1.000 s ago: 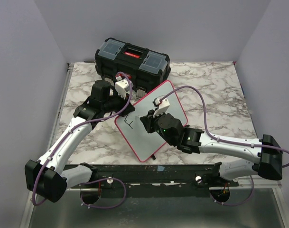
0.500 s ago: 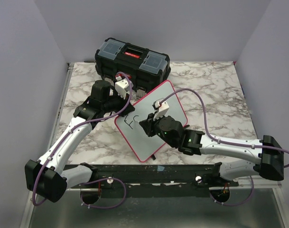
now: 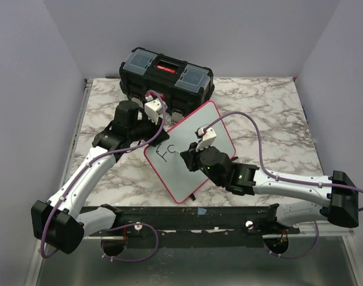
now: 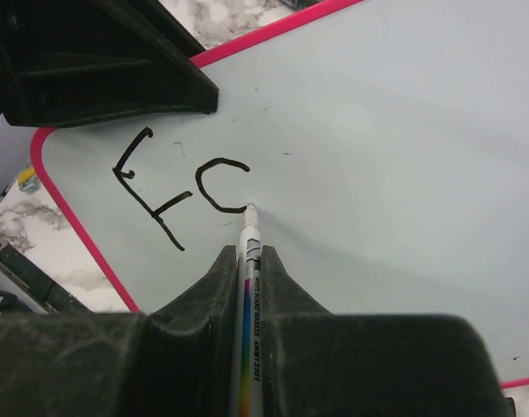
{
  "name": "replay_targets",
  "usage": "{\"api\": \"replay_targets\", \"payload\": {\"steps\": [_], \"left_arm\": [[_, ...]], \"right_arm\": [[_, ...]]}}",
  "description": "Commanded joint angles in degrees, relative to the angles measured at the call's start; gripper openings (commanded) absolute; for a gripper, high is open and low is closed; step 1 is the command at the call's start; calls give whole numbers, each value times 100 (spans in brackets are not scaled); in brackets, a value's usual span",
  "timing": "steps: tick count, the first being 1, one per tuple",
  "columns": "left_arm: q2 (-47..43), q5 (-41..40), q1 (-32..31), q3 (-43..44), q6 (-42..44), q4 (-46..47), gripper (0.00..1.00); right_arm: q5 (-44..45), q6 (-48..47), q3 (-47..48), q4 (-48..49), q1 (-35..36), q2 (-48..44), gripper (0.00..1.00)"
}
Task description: Write a sentence on the whiteboard
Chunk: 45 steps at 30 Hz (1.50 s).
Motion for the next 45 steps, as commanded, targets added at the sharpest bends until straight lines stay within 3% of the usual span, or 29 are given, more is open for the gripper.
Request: {"api": "replay_targets", "payload": {"steps": [1,17,45], "left_arm": [[-92,-222,-25,46,341,108,0],[-70,-198,-51,52,349,83,0],[-126,-212,-60,55,352,84,0]], "right_arm": [[521,6,195,-314,7,99,1],[491,-287,759,-173,7,538,1],[830,179,15,-610,5,16,1]]}}
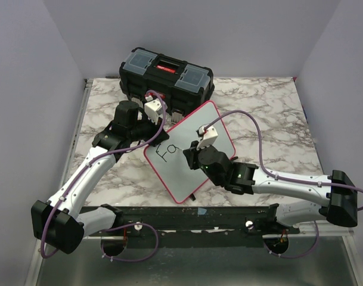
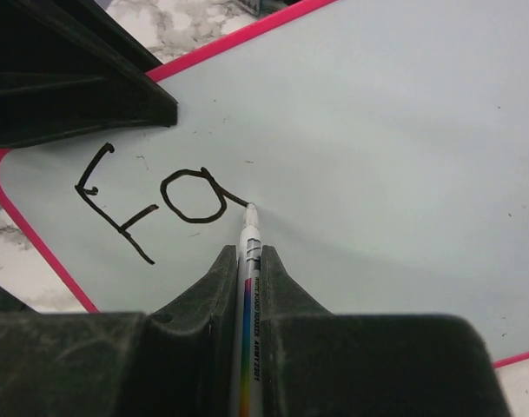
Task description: Write a sentence on the whiteboard
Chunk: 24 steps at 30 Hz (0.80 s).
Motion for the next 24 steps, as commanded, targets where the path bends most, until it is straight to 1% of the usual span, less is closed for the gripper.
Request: {"api": "replay_targets", "payload": {"steps": [1,7,11,13,17,24], "left_arm": [[-127,-196,-55,55,348,103,0],[-127,-203,-58,46,348,104,0],[-127,-213,-55,45,348,106,0],[-135,-213,-58,45,348,110,0],[-133,-210,-58,46,348,107,0],[-138,-197,-58,46,356,107,0]], "right_arm": [[364,136,-148,-359,7,-87,1],[307,86,19,-323,1,-238,1],[162,-43,43,-45,5,-468,1],[251,-68,94,72,0,-522,1],[531,-122,245,19,6,-415,1],[487,-145,425,60,6,-121,1]]}}
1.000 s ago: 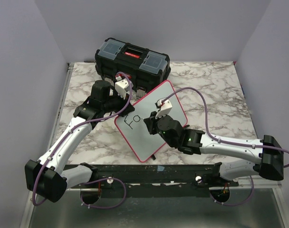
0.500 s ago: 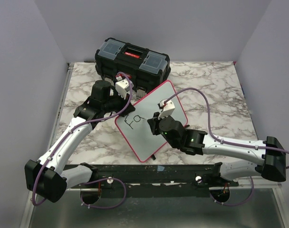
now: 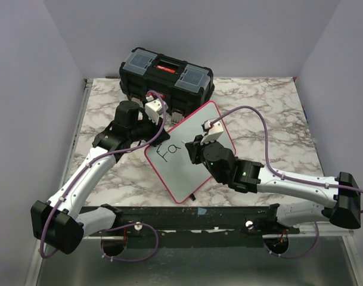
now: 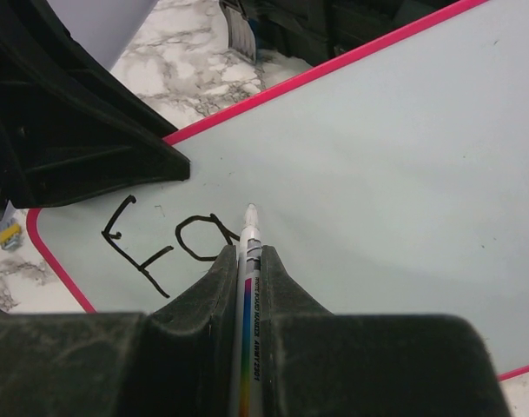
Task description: Write a sentence on the whiteboard
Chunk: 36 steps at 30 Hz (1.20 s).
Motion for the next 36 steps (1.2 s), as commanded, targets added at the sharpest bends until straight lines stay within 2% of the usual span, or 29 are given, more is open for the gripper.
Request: {"api": "replay_targets", "payload": {"steps": [1,19,36], "left_arm": [[-133,-201,-20,39,359,61,0],[-142,-173,-22,43,350,62,0],[-145,-181,-20,54,359,61,0]], "right_arm": [[176,-77,244,149,8,209,1],[133,-153,175,354,-2,570,1],[-39,146,-290,3,0,350,1]]}}
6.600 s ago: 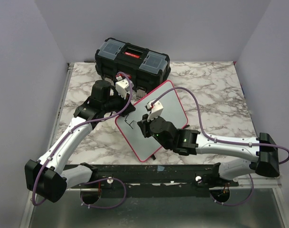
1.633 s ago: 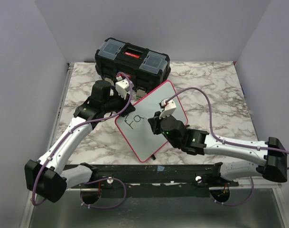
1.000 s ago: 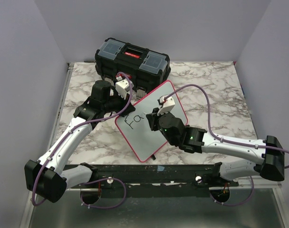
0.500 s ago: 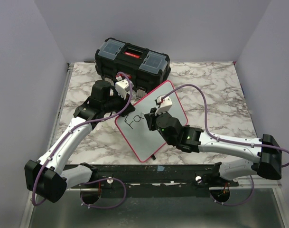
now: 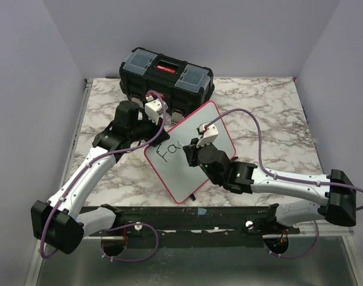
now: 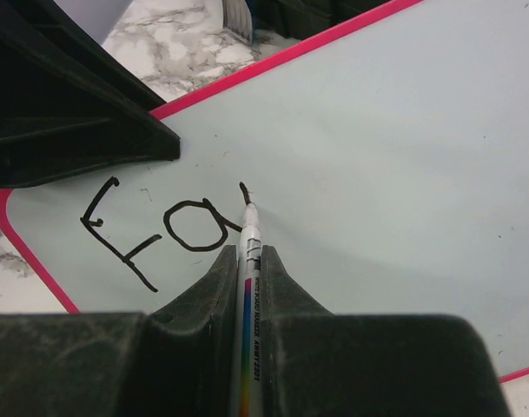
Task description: Write a sentence on the whiteboard
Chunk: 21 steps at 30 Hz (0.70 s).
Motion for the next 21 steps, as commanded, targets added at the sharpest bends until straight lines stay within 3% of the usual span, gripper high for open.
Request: {"api": "replay_targets", "payload": {"steps": [1,21], "left_arm": [[-138,-180,-23,47,354,70,0],[-133,-198,-23,80,374,61,0]], "right_arm": [[-58,157,-220,-230,-5,-33,1],[-203,-93,200,-522,-7,-447,1]]}}
